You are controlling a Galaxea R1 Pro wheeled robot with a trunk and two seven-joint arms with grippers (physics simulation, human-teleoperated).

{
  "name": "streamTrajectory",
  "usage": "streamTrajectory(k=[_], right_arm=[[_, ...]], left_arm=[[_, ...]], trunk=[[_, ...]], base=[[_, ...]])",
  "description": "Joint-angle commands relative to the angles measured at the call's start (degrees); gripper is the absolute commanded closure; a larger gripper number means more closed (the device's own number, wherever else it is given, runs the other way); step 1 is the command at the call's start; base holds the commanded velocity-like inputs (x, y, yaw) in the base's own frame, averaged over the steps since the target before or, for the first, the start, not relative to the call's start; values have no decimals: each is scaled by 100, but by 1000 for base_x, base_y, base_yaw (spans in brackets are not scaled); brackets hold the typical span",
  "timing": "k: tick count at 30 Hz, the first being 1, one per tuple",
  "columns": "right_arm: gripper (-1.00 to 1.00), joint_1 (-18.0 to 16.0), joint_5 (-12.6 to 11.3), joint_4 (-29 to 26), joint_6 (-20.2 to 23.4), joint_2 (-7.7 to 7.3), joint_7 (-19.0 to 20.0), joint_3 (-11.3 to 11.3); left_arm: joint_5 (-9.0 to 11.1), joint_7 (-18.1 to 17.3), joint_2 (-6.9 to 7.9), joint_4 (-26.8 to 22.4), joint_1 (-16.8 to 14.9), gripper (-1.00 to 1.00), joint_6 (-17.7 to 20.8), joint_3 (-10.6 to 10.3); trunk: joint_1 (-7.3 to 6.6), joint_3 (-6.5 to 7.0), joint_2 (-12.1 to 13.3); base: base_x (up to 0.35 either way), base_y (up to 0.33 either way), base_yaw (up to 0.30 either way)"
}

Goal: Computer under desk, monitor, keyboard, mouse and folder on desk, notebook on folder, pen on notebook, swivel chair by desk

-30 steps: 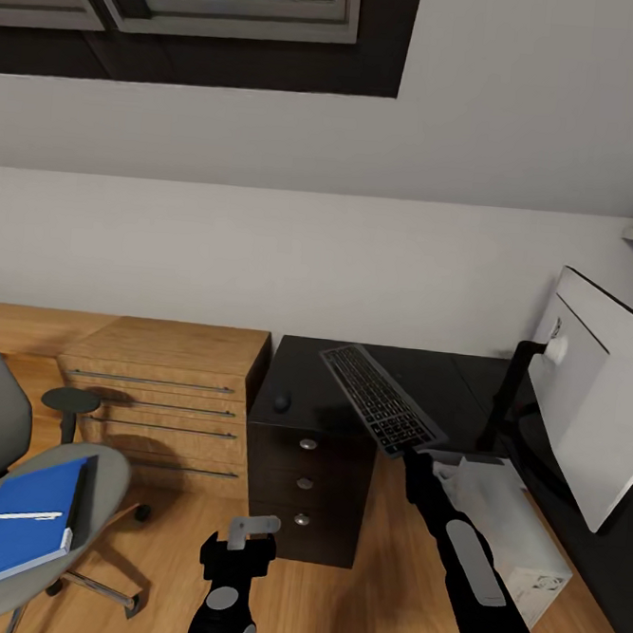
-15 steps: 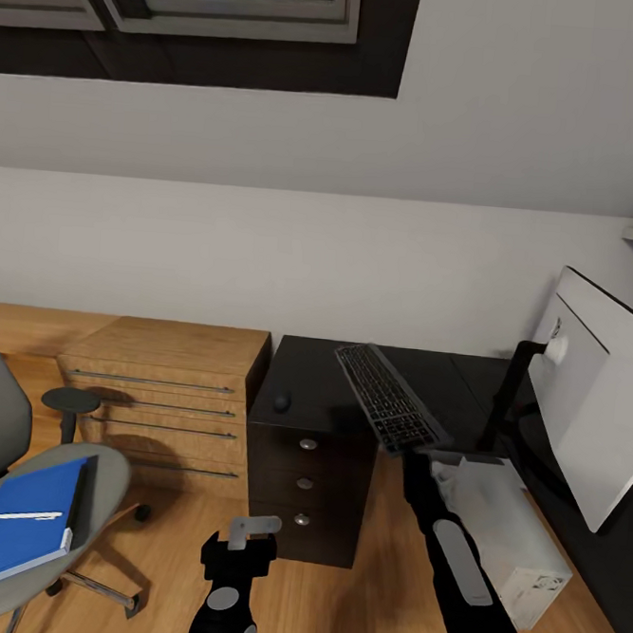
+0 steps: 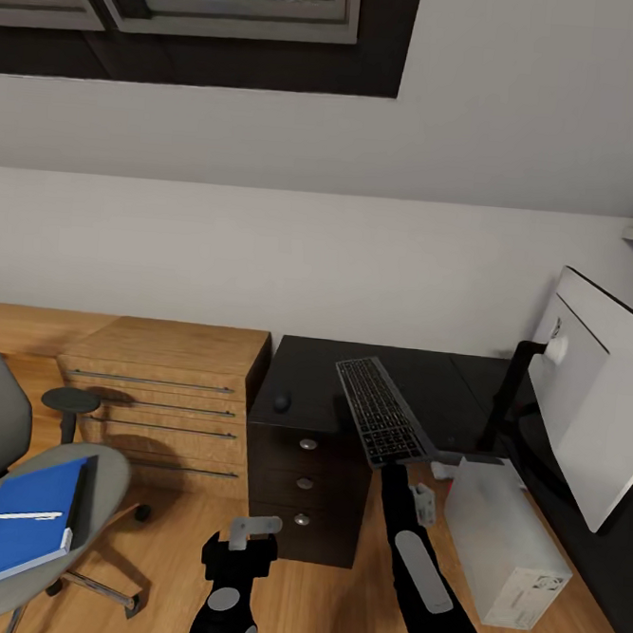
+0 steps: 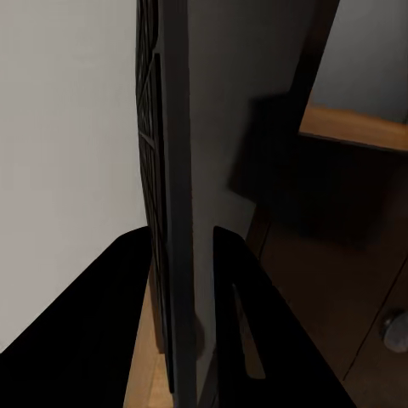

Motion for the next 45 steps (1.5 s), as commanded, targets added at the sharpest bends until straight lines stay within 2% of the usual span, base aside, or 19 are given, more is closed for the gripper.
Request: streamTrajectory(k=[1,10,13,16,19,31,42,45], right_arm=[[100,-4,-73,7,-45,2,48,22],[100,-4,-87,9,-54,8,43,34],[100,-4,-198,10,-54,3,45,32],[100,-4,-416,10,-54,-6,48,32],[100,-4,-467,10,-54,-8,48,27],[100,-4,-487,132,-54,-9,44,20],[100,-4,-487,228,-54,-9,43,31],[100,-4,-485,226,-54,-9,42,32]], left_arm=[[39,43,3,-7,-5,-100,20,-13],[41,43,8,-7,-6,-100,20,-13],[41,43,7,-7,-6,-100,20,-13],[41,43,8,-7,-6,-100,23,-13],[41,43,4,-7,-5,-100,27,-13],[47,36,3,-7,-6,-100,29,-16],[49,24,3,-7,-4,-100,29,-25],[48,22,11,-7,-4,-100,22,-199]], trunk=[[0,-6,-3],[0,-6,-3],[0,-6,-3],[0,-6,-3],[0,-6,-3],[0,-6,-3],[0,-6,-3],[0,-6,-3]], base=[[0,0,0],[78,66,0],[221,187,0],[195,157,0],[63,44,0],[-3,21,0],[-46,260,0],[209,216,0]])
